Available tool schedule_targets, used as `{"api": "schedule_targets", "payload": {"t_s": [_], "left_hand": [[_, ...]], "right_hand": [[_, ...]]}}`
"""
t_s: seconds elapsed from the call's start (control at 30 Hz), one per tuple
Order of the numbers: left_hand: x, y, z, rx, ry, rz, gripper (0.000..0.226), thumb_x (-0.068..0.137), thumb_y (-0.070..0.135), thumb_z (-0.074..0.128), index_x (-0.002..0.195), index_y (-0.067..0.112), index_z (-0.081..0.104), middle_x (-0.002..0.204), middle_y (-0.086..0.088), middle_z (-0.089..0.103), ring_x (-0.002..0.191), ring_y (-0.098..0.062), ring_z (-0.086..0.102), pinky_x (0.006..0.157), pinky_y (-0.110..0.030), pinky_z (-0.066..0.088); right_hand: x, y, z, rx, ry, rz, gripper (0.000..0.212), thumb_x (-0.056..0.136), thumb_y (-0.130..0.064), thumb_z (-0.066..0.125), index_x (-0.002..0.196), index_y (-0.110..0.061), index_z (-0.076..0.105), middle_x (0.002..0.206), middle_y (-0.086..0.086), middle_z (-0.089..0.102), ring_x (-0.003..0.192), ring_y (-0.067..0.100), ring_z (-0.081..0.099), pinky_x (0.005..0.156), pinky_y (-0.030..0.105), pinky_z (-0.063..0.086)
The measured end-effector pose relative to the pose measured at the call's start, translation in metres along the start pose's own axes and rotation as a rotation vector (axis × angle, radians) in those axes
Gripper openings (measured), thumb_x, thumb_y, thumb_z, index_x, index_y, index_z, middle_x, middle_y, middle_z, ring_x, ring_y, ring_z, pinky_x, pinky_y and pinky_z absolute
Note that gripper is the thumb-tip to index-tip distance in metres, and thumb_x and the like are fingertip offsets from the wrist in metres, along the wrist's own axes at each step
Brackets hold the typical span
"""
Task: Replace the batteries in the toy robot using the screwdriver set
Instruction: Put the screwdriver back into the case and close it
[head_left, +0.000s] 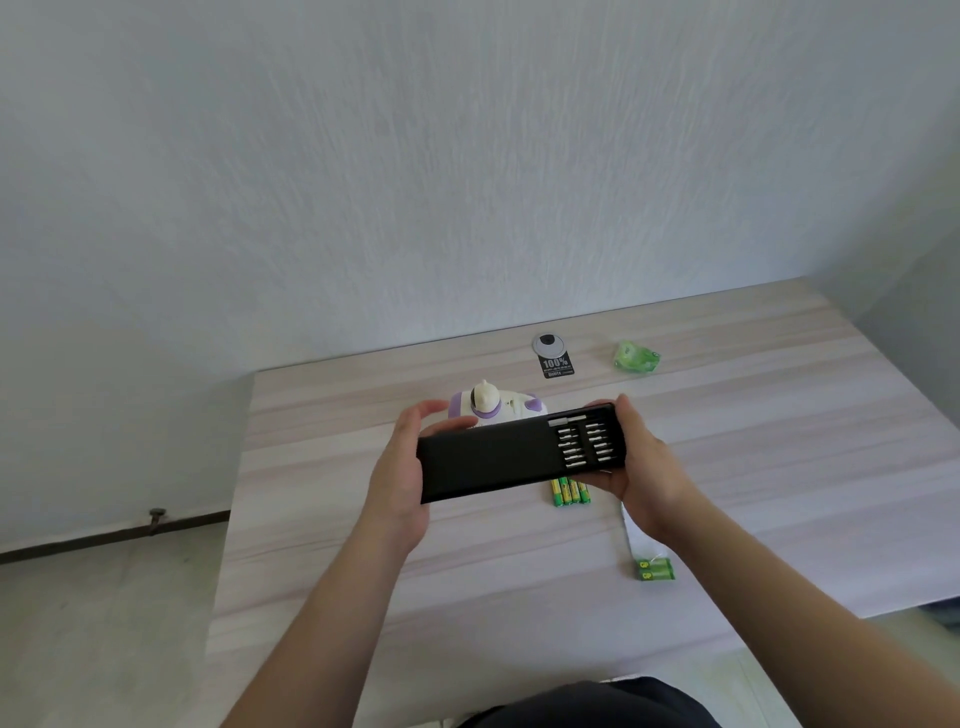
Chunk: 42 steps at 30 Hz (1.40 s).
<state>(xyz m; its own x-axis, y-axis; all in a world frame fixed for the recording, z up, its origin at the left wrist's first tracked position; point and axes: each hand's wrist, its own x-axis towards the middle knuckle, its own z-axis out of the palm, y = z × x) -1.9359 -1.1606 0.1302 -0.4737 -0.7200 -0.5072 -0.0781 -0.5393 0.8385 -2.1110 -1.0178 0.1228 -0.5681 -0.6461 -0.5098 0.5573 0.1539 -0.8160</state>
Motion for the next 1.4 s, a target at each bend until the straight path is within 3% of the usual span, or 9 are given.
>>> {"api": "schedule_targets", "payload": {"t_s": [0.2,0.47,0.6,0.77,0.9,1.03,1.13,1.23,1.4], "left_hand": [[-0.002,0.001,-0.002,-0.046,0.008,-0.005,0.031,0.091,0.042,0.054,0.114,0.023,0.064,0.103,-0.005,0.075,0.111,-0.028,0.064,0.090,-0.040,0.048],[-0.006,0.000,-0.007,-0.040,0.019,-0.003,0.021,0.088,0.041,0.056,0.100,0.028,0.066,0.101,-0.005,0.076,0.110,-0.029,0.065,0.097,-0.042,0.047],[-0.007,0.001,-0.008,-0.028,0.045,0.013,0.032,0.088,0.043,0.055,0.111,0.023,0.064,0.101,-0.003,0.076,0.110,-0.029,0.064,0.098,-0.044,0.046],[-0.012,-0.003,0.003,0.006,0.029,0.061,0.026,0.094,0.042,0.048,0.107,0.027,0.064,0.101,-0.001,0.075,0.102,-0.025,0.064,0.083,-0.039,0.049],[-0.016,-0.012,0.011,0.052,0.008,0.115,0.019,0.099,0.032,0.042,0.107,0.027,0.058,0.101,-0.001,0.073,0.096,-0.022,0.062,0.074,-0.035,0.050],[-0.012,-0.014,0.005,0.088,-0.081,0.040,0.019,0.094,0.024,0.056,0.110,0.033,0.058,0.115,-0.007,0.068,0.093,-0.021,0.063,0.067,-0.031,0.052],[-0.010,-0.015,-0.006,0.169,-0.231,0.001,0.035,0.093,0.011,0.060,0.119,0.035,0.057,0.120,-0.016,0.061,0.095,-0.026,0.065,0.076,-0.033,0.055],[-0.009,-0.015,-0.014,0.181,-0.336,-0.006,0.040,0.091,0.006,0.063,0.126,0.026,0.059,0.122,-0.013,0.061,0.101,-0.024,0.067,0.079,-0.029,0.056],[-0.007,-0.023,-0.015,0.195,-0.300,0.001,0.031,0.090,0.007,0.065,0.120,0.013,0.063,0.115,-0.013,0.067,0.101,-0.022,0.067,0.076,-0.027,0.055]], "right_hand": [[-0.001,0.000,0.001,0.000,-0.029,-0.009,0.052,0.102,-0.047,0.034,0.119,-0.006,0.059,0.111,0.021,0.067,0.101,0.030,0.067,0.080,0.042,0.058],[-0.006,0.011,0.004,0.023,-0.078,0.026,0.049,0.102,-0.045,0.034,0.120,-0.007,0.059,0.113,0.020,0.067,0.100,0.030,0.067,0.076,0.040,0.058],[-0.006,0.007,0.007,0.003,-0.095,0.018,0.049,0.101,-0.046,0.036,0.120,-0.008,0.060,0.116,0.022,0.065,0.103,0.031,0.067,0.078,0.041,0.058],[-0.013,0.012,0.017,-0.202,-0.171,-0.017,0.041,0.089,-0.042,0.058,0.120,-0.015,0.054,0.121,0.017,0.057,0.112,0.030,0.060,0.086,0.042,0.057],[-0.020,0.021,0.024,-0.306,-0.238,-0.038,0.039,0.089,-0.027,0.068,0.122,-0.020,0.048,0.119,0.010,0.057,0.105,0.021,0.064,0.082,0.035,0.059],[-0.017,0.024,0.021,-0.387,-0.166,-0.083,0.053,0.077,-0.022,0.080,0.120,-0.023,0.049,0.115,0.007,0.057,0.100,0.021,0.066,0.078,0.033,0.060],[-0.012,0.024,0.018,-0.355,-0.126,-0.129,0.059,0.073,-0.020,0.084,0.122,-0.028,0.052,0.116,0.007,0.058,0.100,0.023,0.067,0.076,0.032,0.060],[-0.009,0.020,0.017,-0.276,-0.072,-0.164,0.064,0.074,-0.015,0.083,0.127,-0.026,0.049,0.111,0.008,0.062,0.098,0.023,0.069,0.075,0.029,0.059],[-0.003,0.024,0.022,-0.231,0.005,-0.198,0.049,0.078,-0.012,0.079,0.121,-0.012,0.057,0.112,0.011,0.063,0.095,0.021,0.070,0.074,0.029,0.059]]}}
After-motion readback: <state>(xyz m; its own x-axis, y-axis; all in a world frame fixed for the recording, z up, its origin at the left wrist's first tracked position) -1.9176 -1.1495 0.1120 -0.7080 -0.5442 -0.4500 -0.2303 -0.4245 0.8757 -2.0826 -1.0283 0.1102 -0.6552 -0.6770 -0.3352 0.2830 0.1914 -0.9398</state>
